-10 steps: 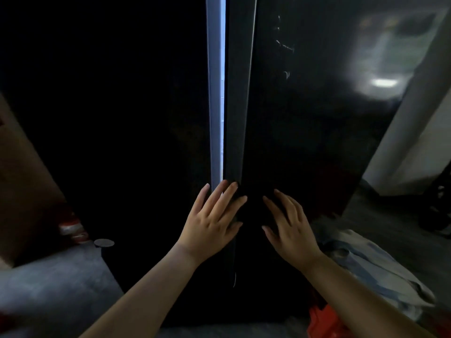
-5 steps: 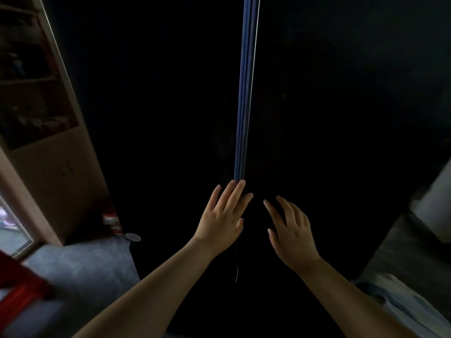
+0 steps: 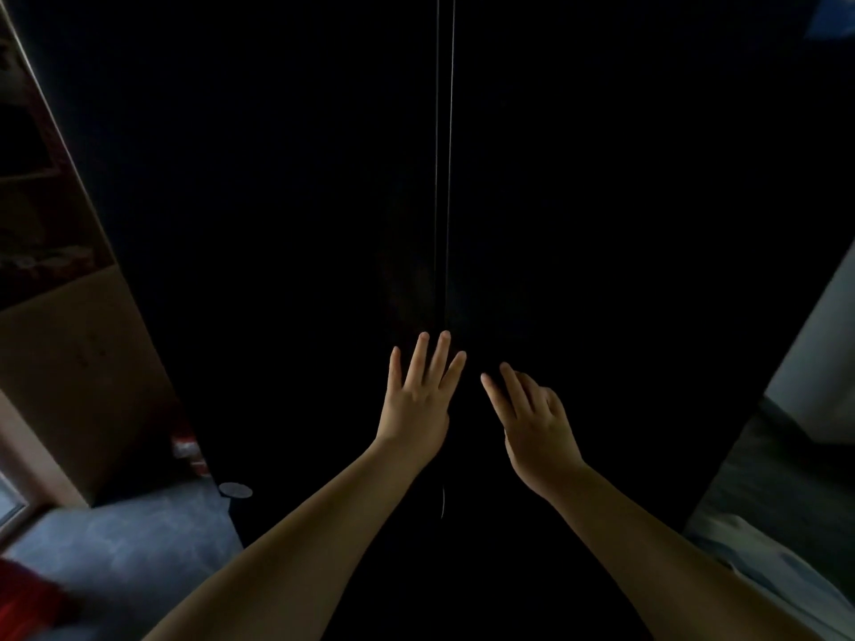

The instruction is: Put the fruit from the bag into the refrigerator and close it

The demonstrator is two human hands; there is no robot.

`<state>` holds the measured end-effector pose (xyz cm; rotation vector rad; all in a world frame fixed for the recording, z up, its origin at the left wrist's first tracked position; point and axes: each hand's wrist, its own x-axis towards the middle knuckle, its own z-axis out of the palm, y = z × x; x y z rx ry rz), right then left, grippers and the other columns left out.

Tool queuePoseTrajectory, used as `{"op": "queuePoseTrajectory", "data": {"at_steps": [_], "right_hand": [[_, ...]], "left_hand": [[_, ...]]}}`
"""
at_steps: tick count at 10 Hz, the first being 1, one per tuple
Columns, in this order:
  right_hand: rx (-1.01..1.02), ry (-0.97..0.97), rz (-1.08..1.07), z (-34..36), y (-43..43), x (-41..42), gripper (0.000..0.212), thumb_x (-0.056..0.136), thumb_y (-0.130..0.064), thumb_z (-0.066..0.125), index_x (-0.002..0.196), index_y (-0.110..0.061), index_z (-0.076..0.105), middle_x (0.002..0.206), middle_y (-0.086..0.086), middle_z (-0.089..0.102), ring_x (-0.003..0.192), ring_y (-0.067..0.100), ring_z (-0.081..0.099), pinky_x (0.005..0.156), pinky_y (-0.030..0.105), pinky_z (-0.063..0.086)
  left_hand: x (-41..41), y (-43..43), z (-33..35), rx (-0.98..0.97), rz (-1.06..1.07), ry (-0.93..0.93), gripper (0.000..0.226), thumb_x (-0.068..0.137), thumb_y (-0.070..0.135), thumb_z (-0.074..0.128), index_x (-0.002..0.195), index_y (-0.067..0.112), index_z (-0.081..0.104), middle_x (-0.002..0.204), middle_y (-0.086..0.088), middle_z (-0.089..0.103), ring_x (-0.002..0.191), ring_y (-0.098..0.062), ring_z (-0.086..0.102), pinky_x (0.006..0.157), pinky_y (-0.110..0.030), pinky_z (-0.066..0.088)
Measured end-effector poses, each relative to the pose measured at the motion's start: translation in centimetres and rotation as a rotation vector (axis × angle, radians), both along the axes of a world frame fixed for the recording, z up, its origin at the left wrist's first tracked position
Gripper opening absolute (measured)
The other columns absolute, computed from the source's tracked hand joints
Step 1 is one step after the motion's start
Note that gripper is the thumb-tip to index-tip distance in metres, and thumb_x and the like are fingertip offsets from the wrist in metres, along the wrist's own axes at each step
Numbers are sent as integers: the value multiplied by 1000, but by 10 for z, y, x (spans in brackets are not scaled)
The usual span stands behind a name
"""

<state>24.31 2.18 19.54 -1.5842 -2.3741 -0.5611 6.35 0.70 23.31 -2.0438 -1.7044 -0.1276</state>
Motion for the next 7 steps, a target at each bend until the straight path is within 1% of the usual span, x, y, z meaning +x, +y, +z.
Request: {"op": "queuePoseTrajectory", "data": {"at_steps": [1,2,3,4,5,6,7], "right_hand": [[-8,5,-12,1,-1,-3,95,68,-21,74,149,-15,23,149,15,31,128,30,40,99,42,40],[-46,12,-35,5,-4,-6,94,73,-24,71,150,-17,17,153,13,25,132,28,35,104,42,36],[-80,-11,-29,11,-10,-7,88,84,-27,61,150,-19,3,158,10,5,142,25,18,112,44,23],[-136,9,-15,20,-17,-6,85,90,-33,54,149,-19,-6,158,8,-9,145,22,2,116,43,15],[-158,85,14,34,-25,0,81,92,-36,51,150,-19,-4,158,5,-6,145,20,1,117,41,15],[-107,105,108,54,-41,7,78,93,-37,50,150,-15,2,158,6,2,145,20,8,116,37,18],[-54,106,203,80,-58,16,76,92,-41,50,150,-14,10,157,5,10,143,20,14,115,35,19]], "left_hand": [[-2,0,1,4,-4,8,78,93,32,42,148,19,-12,155,-13,-22,142,-35,-17,113,-55,-2],[0,-2,3,-18,2,4,78,93,31,43,149,19,-10,155,-13,-21,142,-35,-16,114,-54,-1],[3,-6,8,-44,17,3,79,93,34,44,149,20,-8,156,-12,-20,143,-35,-15,114,-54,2],[4,-10,17,-89,12,-18,79,93,38,45,149,21,-7,156,-10,-20,143,-32,-15,115,-53,3],[3,-21,31,-122,4,-92,78,93,41,46,150,22,-4,157,-8,-15,145,-28,-10,116,-49,7],[3,-41,44,-100,-12,-169,78,93,43,46,150,24,-3,158,-5,-10,145,-26,-5,116,-46,10],[4,-63,61,-66,-22,-256,76,93,49,43,151,25,0,158,-3,-7,145,-24,-4,116,-43,9]]}}
